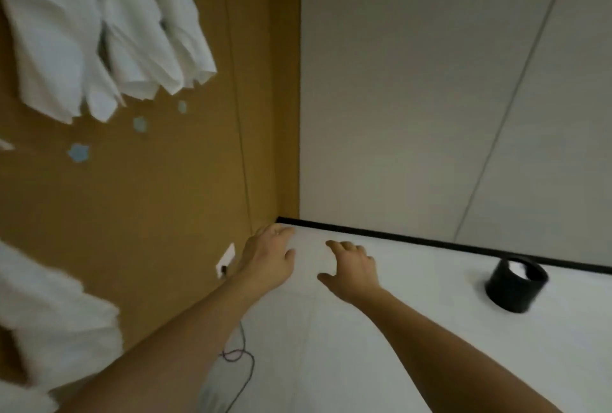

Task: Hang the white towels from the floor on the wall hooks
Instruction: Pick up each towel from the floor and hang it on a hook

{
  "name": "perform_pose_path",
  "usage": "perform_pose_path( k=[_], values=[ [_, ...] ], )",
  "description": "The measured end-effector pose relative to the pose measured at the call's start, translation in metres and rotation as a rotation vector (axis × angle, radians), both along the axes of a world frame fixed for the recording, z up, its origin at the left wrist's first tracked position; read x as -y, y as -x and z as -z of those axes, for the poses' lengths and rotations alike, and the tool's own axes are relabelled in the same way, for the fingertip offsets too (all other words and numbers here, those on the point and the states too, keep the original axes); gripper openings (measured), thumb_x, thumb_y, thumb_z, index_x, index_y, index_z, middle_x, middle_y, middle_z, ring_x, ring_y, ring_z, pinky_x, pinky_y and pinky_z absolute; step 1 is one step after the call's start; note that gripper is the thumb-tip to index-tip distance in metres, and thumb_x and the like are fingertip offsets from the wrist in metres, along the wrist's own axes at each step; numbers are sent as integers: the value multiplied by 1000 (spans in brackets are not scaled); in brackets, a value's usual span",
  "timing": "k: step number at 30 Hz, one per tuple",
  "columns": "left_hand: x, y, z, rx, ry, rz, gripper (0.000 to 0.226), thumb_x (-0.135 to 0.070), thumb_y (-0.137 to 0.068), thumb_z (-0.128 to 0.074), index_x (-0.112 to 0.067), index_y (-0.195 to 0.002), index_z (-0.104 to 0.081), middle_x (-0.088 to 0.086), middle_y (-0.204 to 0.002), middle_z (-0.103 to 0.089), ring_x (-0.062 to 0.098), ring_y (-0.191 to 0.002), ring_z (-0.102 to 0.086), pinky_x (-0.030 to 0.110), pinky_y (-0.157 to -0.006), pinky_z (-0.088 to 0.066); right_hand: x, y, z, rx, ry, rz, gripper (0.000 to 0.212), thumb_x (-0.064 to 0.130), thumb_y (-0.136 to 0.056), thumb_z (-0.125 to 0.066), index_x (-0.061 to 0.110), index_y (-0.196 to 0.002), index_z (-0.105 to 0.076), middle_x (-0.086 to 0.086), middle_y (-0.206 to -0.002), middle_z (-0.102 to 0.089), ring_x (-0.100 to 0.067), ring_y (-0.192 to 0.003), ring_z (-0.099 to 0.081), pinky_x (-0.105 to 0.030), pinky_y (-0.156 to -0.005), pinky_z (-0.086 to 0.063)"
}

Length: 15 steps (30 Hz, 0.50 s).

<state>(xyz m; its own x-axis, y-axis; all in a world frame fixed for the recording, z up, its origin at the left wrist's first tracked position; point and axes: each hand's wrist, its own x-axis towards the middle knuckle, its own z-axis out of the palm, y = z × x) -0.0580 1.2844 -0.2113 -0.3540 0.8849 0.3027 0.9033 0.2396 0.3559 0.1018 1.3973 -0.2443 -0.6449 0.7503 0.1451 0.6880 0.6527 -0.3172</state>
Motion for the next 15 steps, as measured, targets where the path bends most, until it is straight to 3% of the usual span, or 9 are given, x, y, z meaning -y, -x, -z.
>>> perform_pose_path(
  k=[5,15],
  values=[
    [-102,-159,22,-21,136,210,52,-41,-97,-47,-26,-146,-40,0,-148,-39,21,-134,-35,34,-110,-33,-54,-180,16,-2,11,255,74,53,-83,-65,28,-146,-34,-2,-141,-49,-28,-128,-44,-44,-101,-40],
    [-214,-482,47,-76,261,678,52,-46,-94,-52,-32,-143,-40,-3,-146,-41,19,-132,-39,36,-106,-36,-75,-497,49,-14,161,796,73,52,-83,-64,29,-146,-35,-1,-140,-49,-26,-127,-44,-42,-101,-39]
  ],
)
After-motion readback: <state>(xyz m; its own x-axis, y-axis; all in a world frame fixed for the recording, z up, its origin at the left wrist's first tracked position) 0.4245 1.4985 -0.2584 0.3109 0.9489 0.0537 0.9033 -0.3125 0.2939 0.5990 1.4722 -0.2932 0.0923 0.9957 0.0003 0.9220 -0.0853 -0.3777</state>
